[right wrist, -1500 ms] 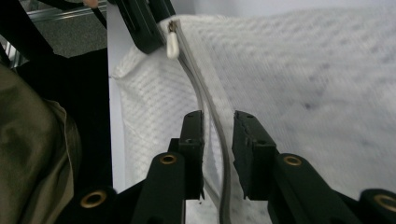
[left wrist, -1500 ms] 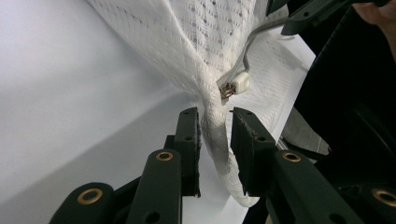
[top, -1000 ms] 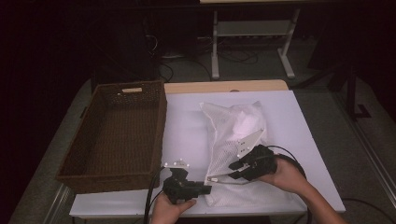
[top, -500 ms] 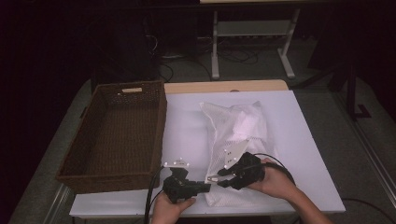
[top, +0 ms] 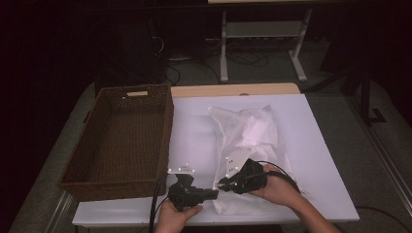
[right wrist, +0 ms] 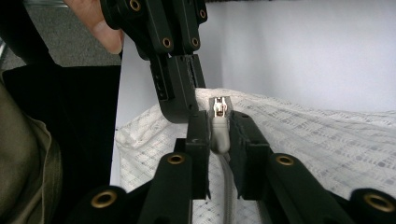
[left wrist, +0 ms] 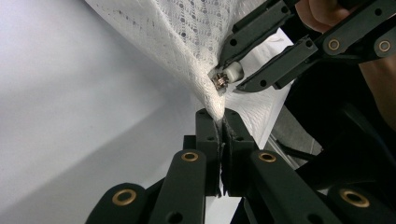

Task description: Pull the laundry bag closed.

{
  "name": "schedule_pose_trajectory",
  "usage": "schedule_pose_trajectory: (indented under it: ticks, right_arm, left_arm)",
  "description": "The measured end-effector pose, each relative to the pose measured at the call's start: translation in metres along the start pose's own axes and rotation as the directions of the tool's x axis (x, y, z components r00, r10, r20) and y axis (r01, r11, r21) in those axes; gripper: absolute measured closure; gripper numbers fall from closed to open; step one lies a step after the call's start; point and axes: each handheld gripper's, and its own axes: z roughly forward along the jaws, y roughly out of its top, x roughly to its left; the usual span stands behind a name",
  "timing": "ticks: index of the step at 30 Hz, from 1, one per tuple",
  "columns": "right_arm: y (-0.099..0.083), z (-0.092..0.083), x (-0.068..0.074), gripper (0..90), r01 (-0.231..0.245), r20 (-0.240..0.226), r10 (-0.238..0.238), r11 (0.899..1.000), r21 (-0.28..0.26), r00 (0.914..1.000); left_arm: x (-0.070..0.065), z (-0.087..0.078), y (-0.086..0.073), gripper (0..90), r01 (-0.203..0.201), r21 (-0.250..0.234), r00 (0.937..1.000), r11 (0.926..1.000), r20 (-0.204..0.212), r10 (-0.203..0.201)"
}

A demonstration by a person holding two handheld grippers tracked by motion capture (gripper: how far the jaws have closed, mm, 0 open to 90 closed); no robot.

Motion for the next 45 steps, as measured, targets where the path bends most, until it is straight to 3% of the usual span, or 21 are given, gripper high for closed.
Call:
schedule_pose_trajectory:
  ticks: [6, 10, 25, 45]
  right_arm:
    - [-0.002, 0.001, -0.002, 73.5, -0.012, -0.001, 0.012, 1.000, 0.009, 0.9999]
    - [-0.002, 0.000, -0.003, 79.7, -0.017, -0.006, 0.017, 1.000, 0.003, 0.9998]
    - [0.003, -0.002, -0.004, 80.2, -0.026, -0.015, 0.025, 0.999, -0.027, 0.9996]
    - [0.011, 0.004, -0.006, 79.8, -0.027, -0.018, 0.027, 1.000, 0.012, 0.9995]
  left_arm:
    - [-0.002, -0.001, 0.001, 87.3, -0.005, -0.008, 1.0000, 1.0000, 0.007, 0.005]
    - [-0.001, -0.001, 0.001, 87.4, -0.010, -0.004, 0.9999, 0.9999, 0.008, 0.010]
    - [-0.002, 0.002, 0.001, 87.5, -0.011, 0.010, 0.9999, 0.9999, -0.007, 0.011]
    - [-0.003, 0.005, 0.000, 87.4, -0.016, 0.021, 0.9998, 0.9996, -0.008, 0.016]
